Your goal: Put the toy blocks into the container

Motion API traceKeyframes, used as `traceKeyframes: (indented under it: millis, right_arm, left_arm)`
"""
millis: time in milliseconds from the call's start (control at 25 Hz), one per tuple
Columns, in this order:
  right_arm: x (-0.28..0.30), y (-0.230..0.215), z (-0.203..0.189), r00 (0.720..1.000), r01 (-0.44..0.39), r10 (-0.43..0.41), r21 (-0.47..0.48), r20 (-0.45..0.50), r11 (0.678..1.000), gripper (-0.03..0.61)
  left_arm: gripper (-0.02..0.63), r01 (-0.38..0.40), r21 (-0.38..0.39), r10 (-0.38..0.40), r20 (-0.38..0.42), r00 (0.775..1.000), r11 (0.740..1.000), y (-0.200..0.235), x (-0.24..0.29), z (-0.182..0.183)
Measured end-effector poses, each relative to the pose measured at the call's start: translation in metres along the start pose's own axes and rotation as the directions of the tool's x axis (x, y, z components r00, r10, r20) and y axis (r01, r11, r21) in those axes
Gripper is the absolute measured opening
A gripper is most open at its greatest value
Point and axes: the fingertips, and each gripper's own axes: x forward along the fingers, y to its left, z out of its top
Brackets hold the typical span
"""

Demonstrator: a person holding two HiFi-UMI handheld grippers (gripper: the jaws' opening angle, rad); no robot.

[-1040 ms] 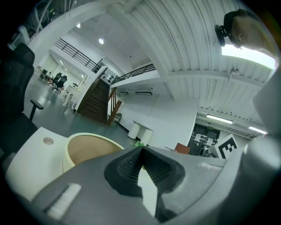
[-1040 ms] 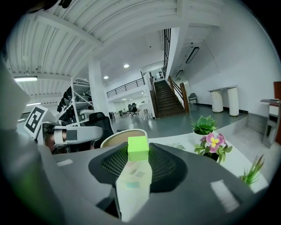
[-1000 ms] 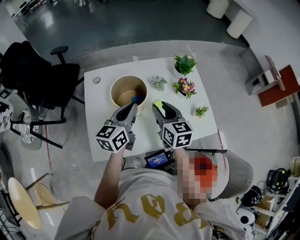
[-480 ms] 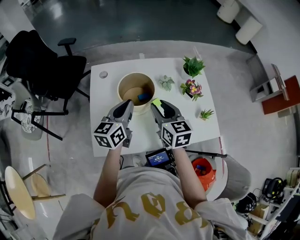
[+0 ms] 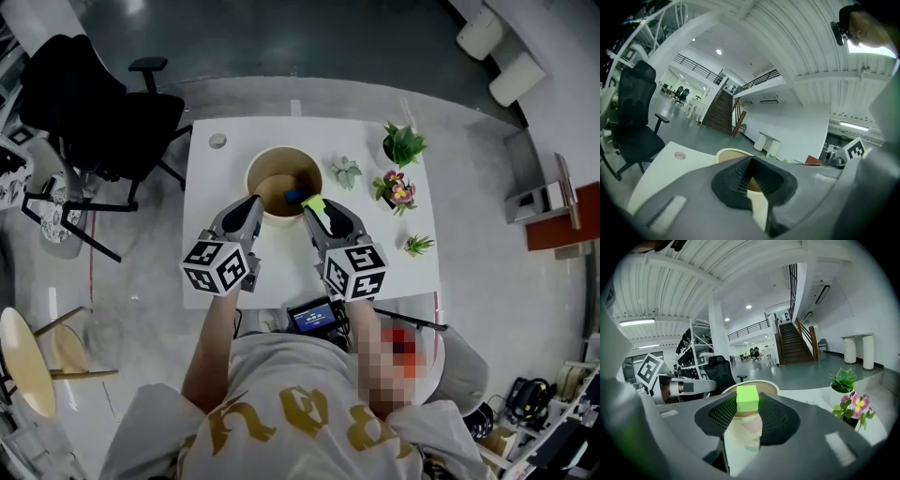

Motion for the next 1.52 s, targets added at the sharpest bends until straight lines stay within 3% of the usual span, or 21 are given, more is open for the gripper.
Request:
traceKeyframes:
  millis: [840, 1520]
  right_arm:
    - [0.034, -0.007, -0.007, 0.996, -0.079, 0.074, -0.108, -0.051, 0.991, 0.169]
    - [0.031, -0.013, -0.002, 0.998, -0.057, 0.053, -0.149, -0.028, 0.987, 0.149]
  left_arm:
    - [0.002, -0.053, -0.009, 0.053, -0.024, 0.998, 0.999, 0.018, 0.015, -0.011]
    - [0.002, -0.049, -0.003, 0.049, -0.051, 0.998, 0.999, 0.014, 0.021, -0.019]
